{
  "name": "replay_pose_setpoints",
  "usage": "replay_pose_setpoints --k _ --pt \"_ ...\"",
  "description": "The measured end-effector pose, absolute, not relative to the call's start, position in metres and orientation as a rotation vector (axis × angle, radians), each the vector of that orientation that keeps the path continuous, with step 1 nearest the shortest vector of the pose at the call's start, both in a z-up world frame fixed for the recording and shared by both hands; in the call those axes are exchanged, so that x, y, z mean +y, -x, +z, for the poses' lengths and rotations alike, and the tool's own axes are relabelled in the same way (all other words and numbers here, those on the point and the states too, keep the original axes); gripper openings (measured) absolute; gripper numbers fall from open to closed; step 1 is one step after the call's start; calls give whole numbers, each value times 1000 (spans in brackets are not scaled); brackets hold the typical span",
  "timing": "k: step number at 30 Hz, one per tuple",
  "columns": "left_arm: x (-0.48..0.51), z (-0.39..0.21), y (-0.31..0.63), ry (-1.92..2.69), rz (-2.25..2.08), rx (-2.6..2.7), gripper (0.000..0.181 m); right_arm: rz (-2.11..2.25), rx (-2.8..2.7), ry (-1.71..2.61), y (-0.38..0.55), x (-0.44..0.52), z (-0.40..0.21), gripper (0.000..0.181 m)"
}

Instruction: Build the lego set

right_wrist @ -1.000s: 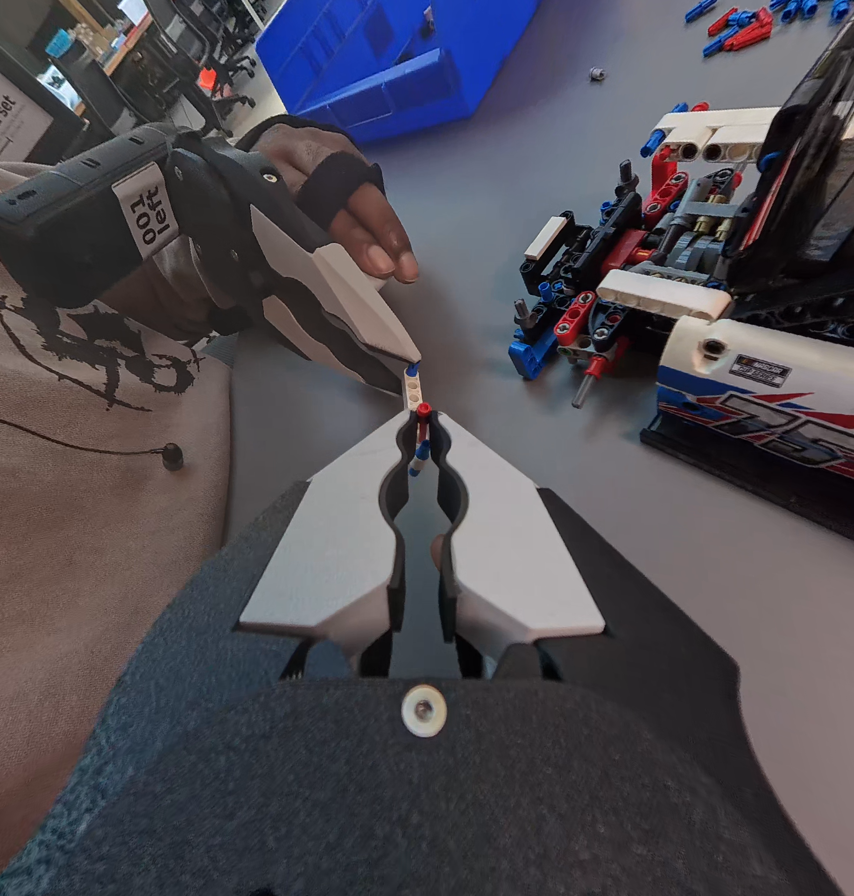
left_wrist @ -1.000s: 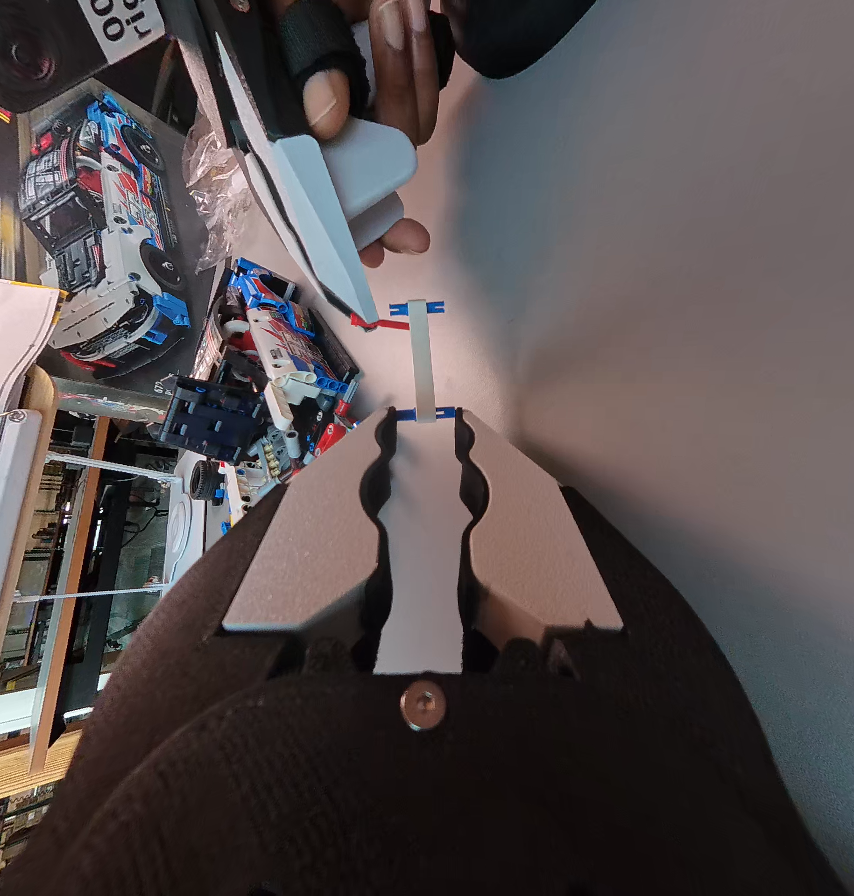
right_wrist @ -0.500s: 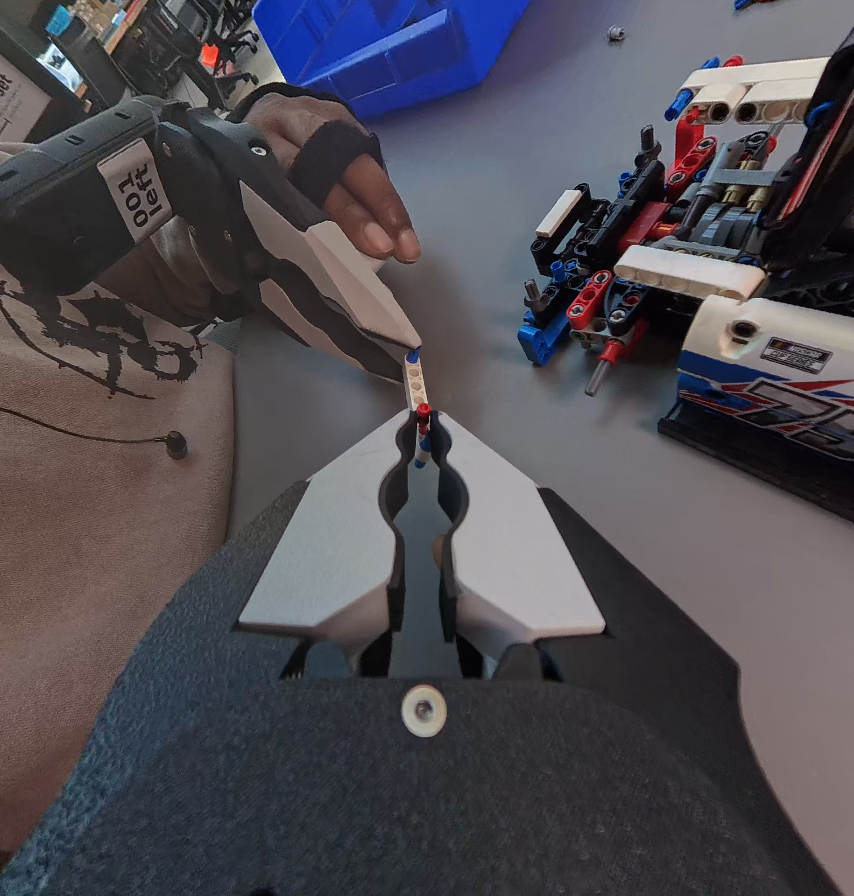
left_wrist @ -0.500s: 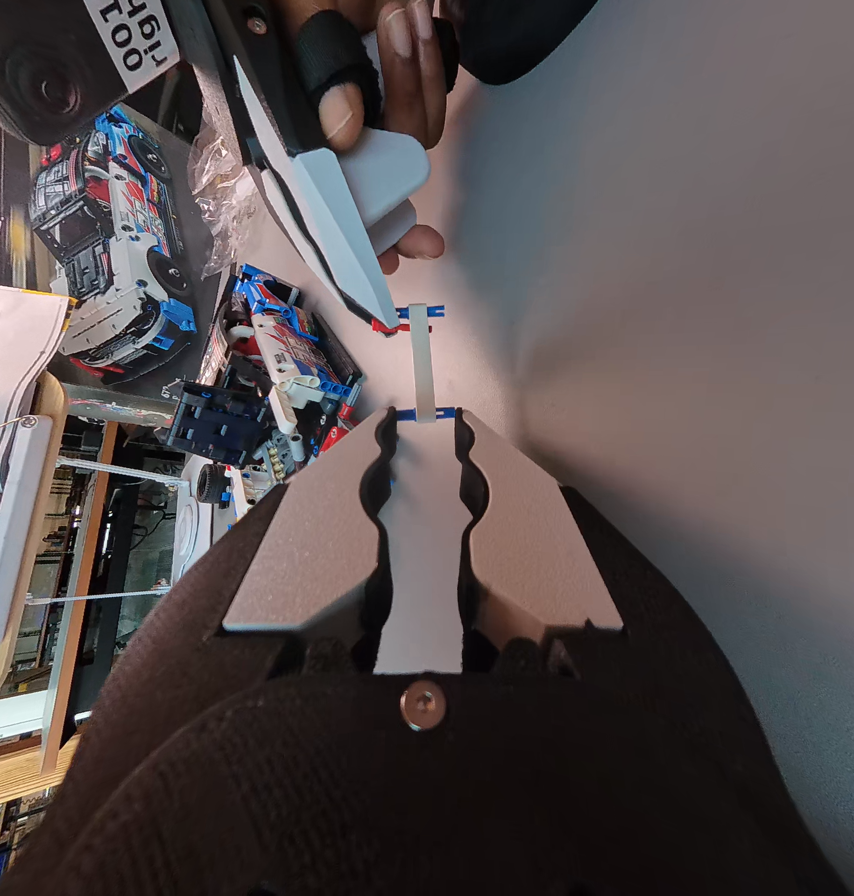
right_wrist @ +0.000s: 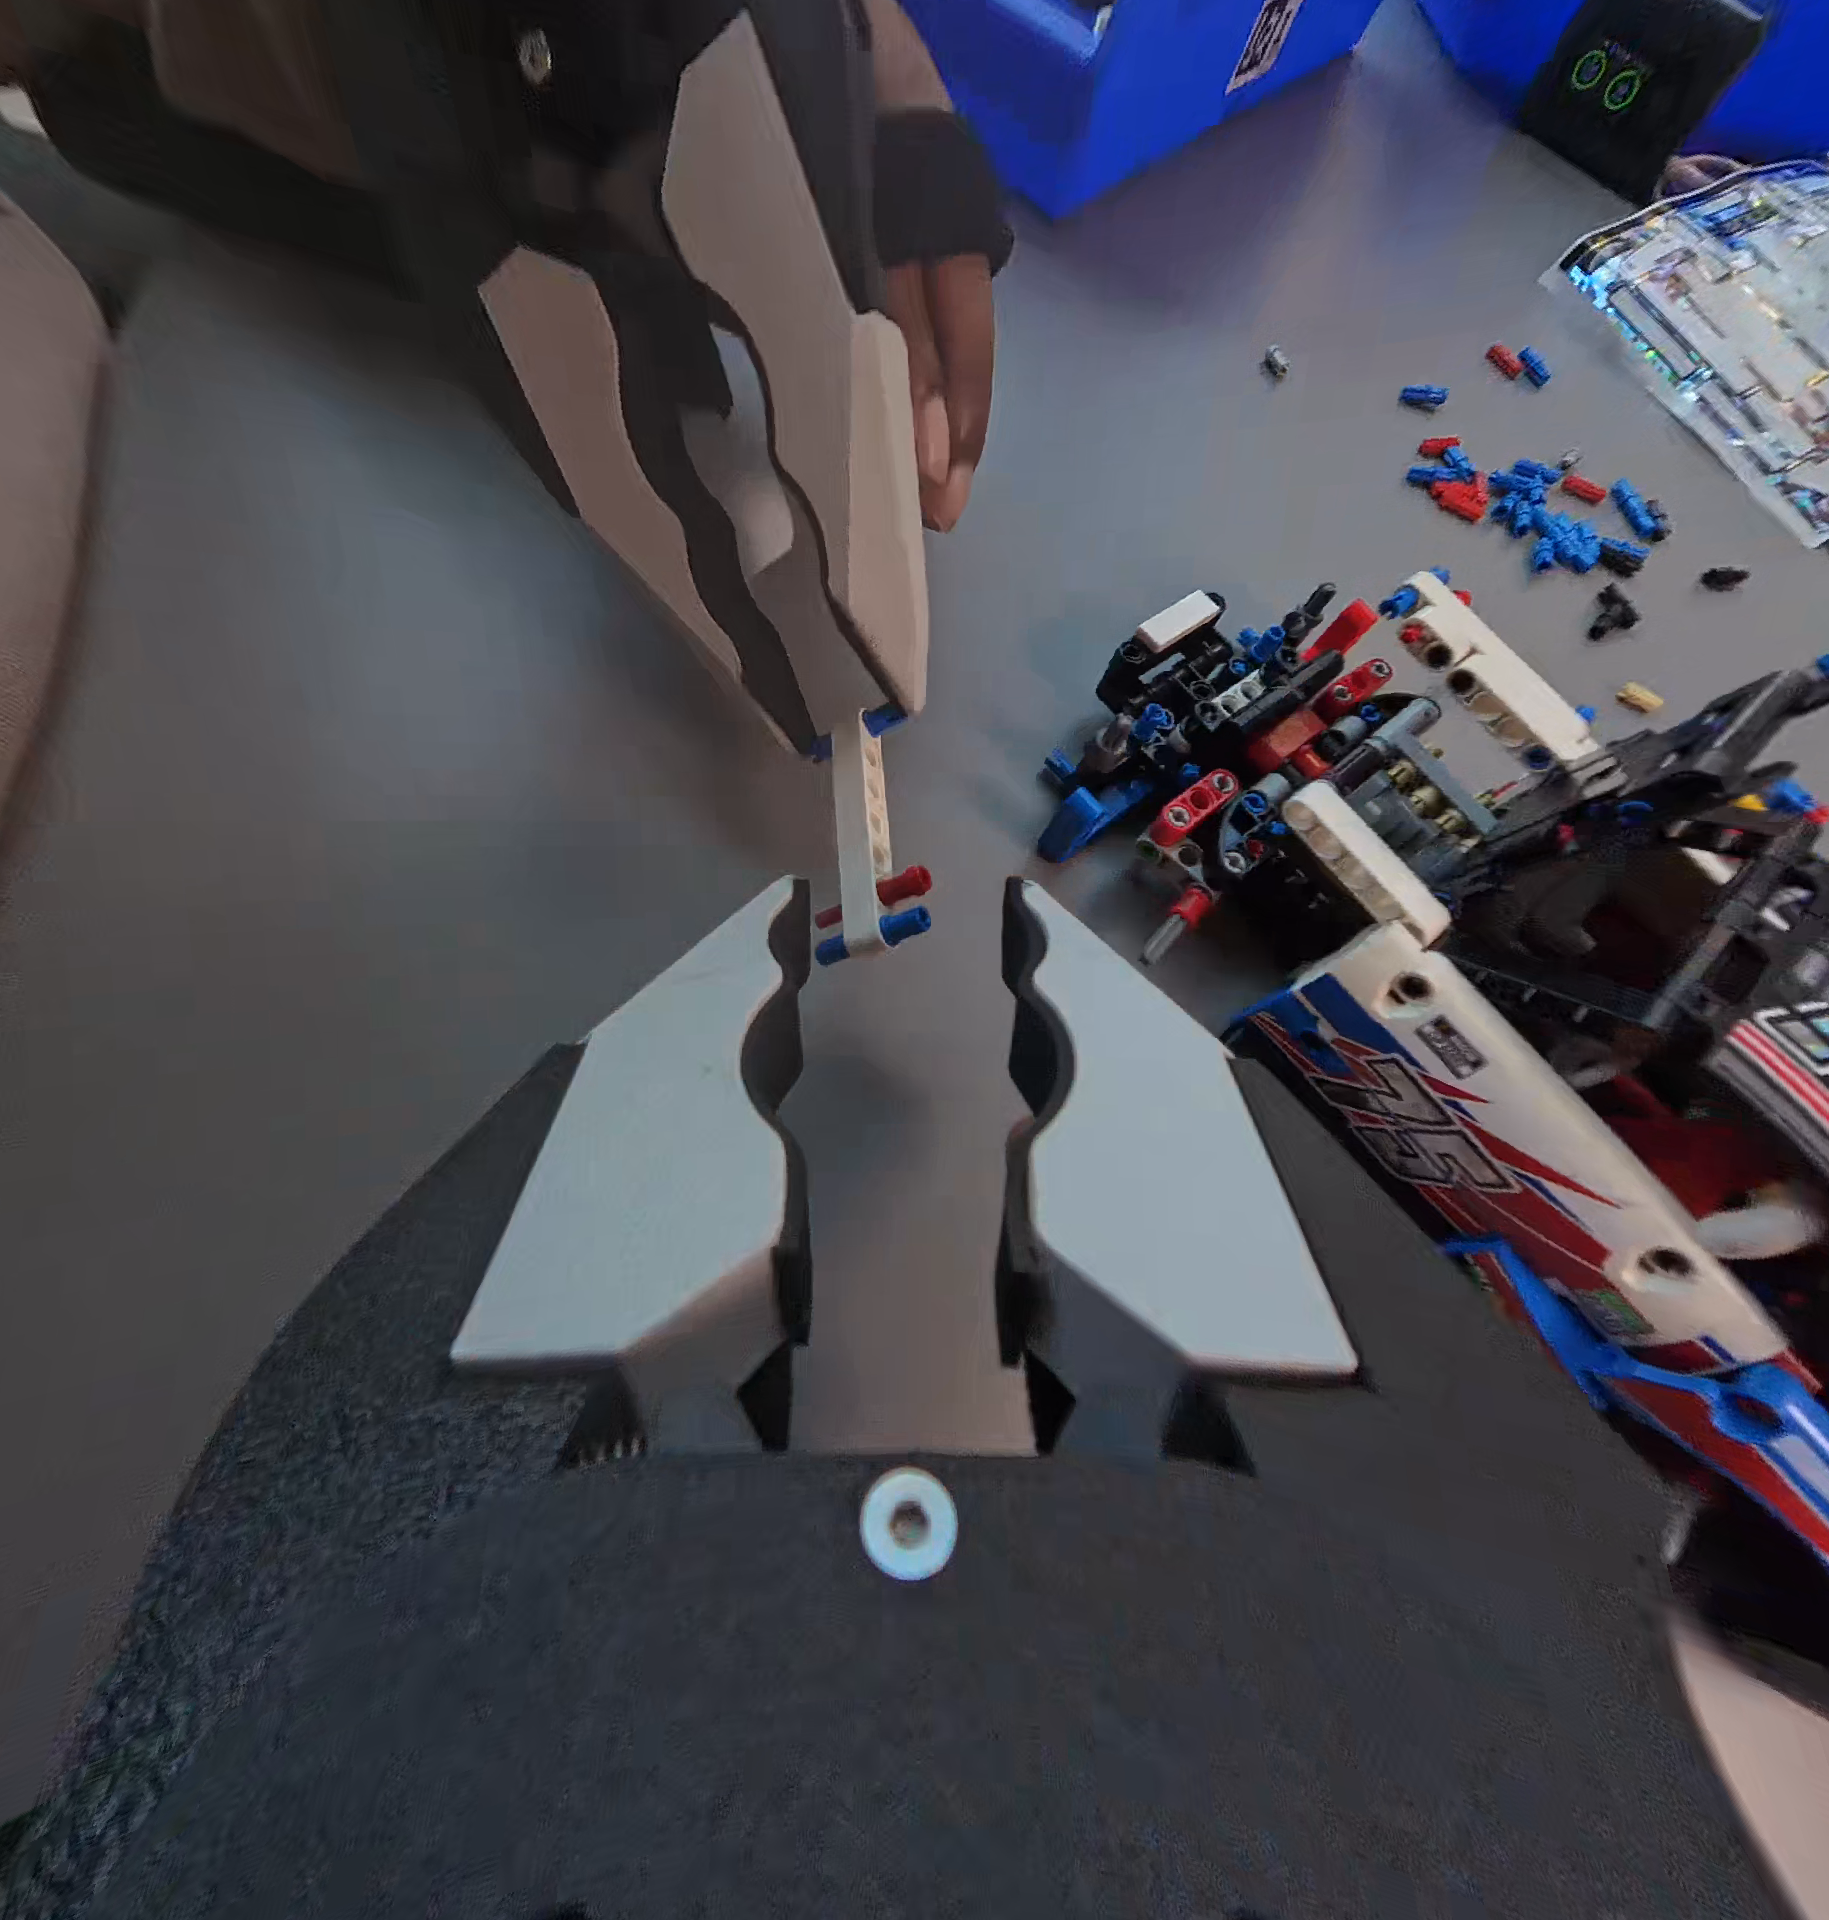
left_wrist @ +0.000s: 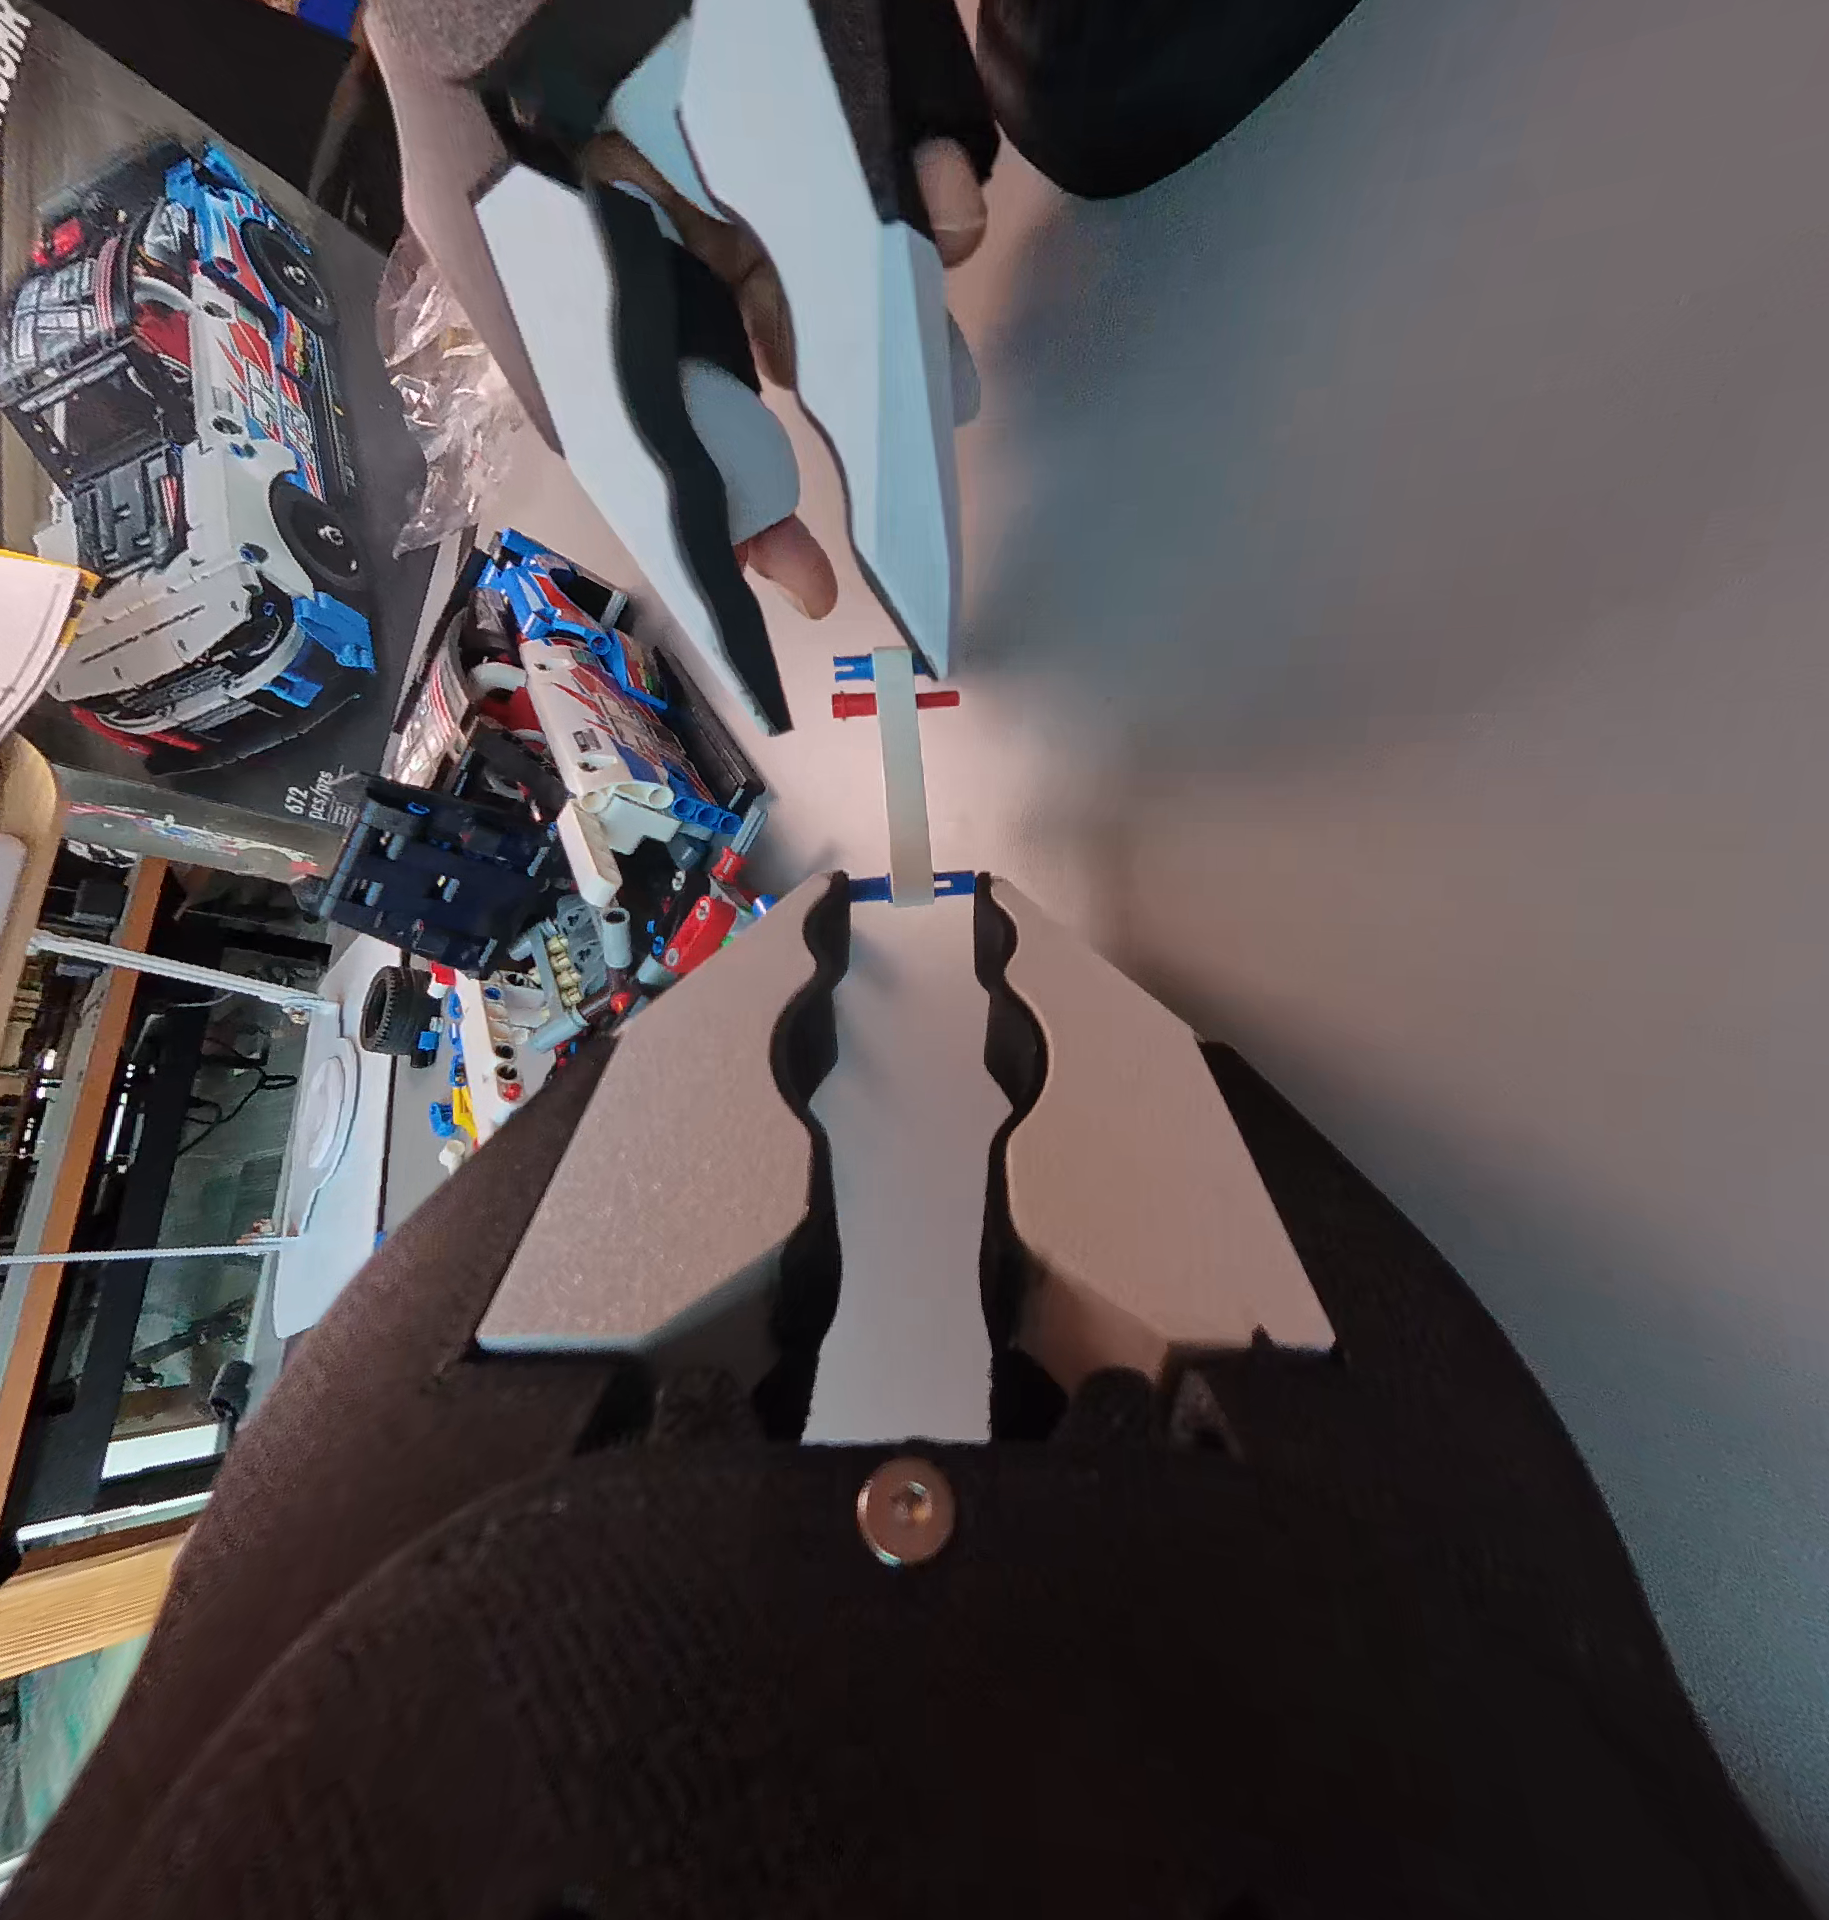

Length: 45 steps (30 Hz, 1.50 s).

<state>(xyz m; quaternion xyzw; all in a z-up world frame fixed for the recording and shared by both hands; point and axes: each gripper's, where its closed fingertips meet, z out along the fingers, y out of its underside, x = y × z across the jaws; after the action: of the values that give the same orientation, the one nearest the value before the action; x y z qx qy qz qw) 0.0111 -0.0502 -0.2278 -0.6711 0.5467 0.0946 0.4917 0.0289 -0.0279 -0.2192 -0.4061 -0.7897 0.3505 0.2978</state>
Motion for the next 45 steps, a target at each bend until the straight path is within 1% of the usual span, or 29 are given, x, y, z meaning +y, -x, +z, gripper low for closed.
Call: replay_pose_setpoints --k 1,4,7,9,11,21,22,23,29,34,42,45 --pt "-50 -229 -10 1649 219 1320 22 840 -2105 1044 -27 -26 -224 33" --pt "-48 -233 -6 1706 199 1299 22 736 -2099 984 -20 -32 -226 25" --pt "-47 -237 -2 1759 184 1274 22 624 -2118 998 -15 -36 -235 26" --pt "-46 -239 -2 1790 157 1255 22 478 -2095 1020 -10 -27 -242 18" --pt "-46 -240 -2 1818 127 1228 22 419 -2085 1037 -7 -24 -246 16" --pt "-43 -231 0 1835 94 1147 22 525 -1999 1147 -1 -20 -243 17" --pt "-43 -231 0 1841 84 1138 22 534 -2001 1135 -1 -21 -243 15" --pt "-43 -230 0 1846 75 1124 22 548 -2005 1121 -1 -23 -243 8" --pt "-43 -231 2 1863 47 1113 22 589 -1990 1149 0 -24 -243 10" --pt "-44 -233 3 1864 52 1123 22 677 -1946 1125 1 -25 -227 26" --pt "-44 -232 0 1833 57 1148 22 604 -2029 1114 -5 -23 -242 26" --pt "-45 -233 0 1815 77 1176 22 640 -2031 1122 -6 -24 -241 26"
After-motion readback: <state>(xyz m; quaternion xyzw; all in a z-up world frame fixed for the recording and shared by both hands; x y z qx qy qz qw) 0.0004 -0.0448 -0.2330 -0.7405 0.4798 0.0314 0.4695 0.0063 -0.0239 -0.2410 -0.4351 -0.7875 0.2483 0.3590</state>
